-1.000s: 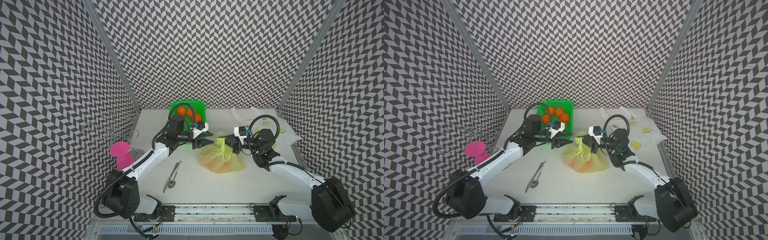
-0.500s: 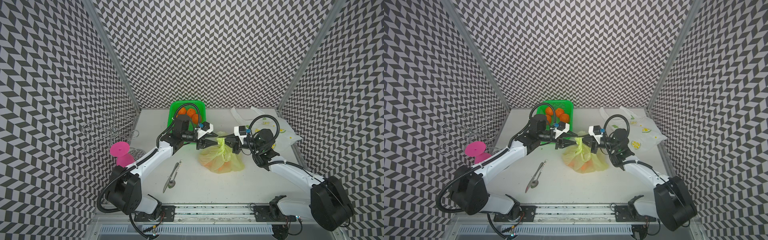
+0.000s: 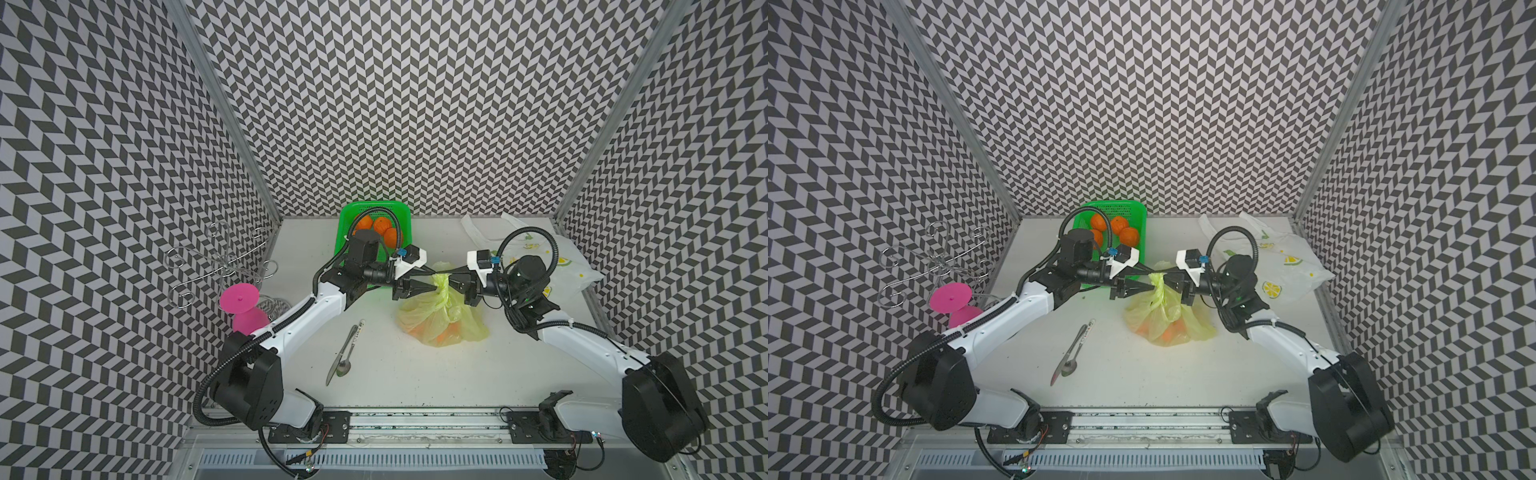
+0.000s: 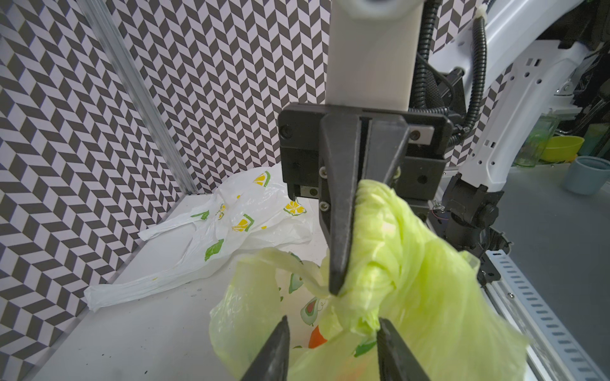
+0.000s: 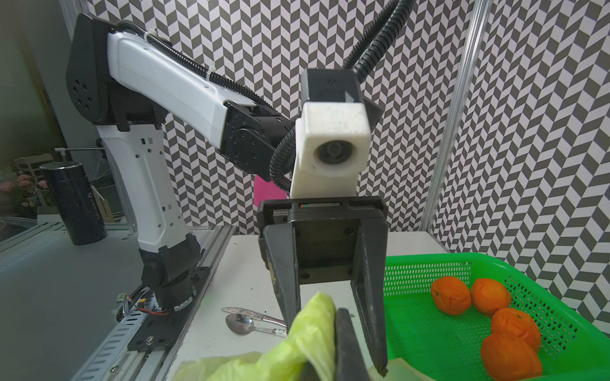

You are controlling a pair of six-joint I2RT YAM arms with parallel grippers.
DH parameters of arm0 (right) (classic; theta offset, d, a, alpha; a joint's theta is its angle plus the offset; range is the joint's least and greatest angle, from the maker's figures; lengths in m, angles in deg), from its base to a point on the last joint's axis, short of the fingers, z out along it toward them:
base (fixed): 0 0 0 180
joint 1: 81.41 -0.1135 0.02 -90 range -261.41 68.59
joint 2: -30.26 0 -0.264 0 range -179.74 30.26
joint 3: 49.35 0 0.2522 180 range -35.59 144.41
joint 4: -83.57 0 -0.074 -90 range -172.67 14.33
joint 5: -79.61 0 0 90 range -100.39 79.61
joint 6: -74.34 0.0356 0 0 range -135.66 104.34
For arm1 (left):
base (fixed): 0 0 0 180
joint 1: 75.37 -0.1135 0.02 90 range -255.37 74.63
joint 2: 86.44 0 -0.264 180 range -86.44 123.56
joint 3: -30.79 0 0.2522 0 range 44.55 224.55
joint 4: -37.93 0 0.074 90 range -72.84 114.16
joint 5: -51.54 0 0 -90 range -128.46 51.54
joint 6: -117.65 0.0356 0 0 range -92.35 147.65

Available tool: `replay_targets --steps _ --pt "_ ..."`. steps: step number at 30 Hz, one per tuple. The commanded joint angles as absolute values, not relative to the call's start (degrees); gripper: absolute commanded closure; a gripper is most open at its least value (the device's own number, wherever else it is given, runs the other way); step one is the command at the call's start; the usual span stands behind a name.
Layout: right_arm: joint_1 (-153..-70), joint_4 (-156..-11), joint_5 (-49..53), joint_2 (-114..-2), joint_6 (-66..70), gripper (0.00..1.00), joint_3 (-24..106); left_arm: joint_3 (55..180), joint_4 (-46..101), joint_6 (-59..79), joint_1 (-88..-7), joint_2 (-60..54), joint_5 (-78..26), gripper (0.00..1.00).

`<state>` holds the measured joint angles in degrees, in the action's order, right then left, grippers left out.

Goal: Place the oranges into plastic bags & tie knots
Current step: Tie the plastic bag at the center of the board.

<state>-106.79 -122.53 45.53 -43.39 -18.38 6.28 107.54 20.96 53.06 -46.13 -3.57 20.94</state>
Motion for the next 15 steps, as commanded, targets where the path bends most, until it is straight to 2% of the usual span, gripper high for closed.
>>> replay_targets --steps 1,8,13,15 --pt "-107.11 -123.72 45.24 -42.97 -19.95 1.00 7.76 107.90 23.49 51.12 -45.91 -4.31 22.47 0.61" --pt "-107.33 -123.27 44.65 -43.43 -20.31 1.00 7.96 107.81 23.90 50.31 -45.92 -3.87 24.49 0.77" --pt "-107.30 -122.26 44.01 -43.50 -21.05 1.00 8.27 107.66 23.56 50.84 -45.83 -3.91 25.77 0.77" --pt "-107.42 -122.36 44.12 -43.42 -20.89 1.00 8.35 107.57 23.59 51.05 -45.88 -3.84 25.71 0.80"
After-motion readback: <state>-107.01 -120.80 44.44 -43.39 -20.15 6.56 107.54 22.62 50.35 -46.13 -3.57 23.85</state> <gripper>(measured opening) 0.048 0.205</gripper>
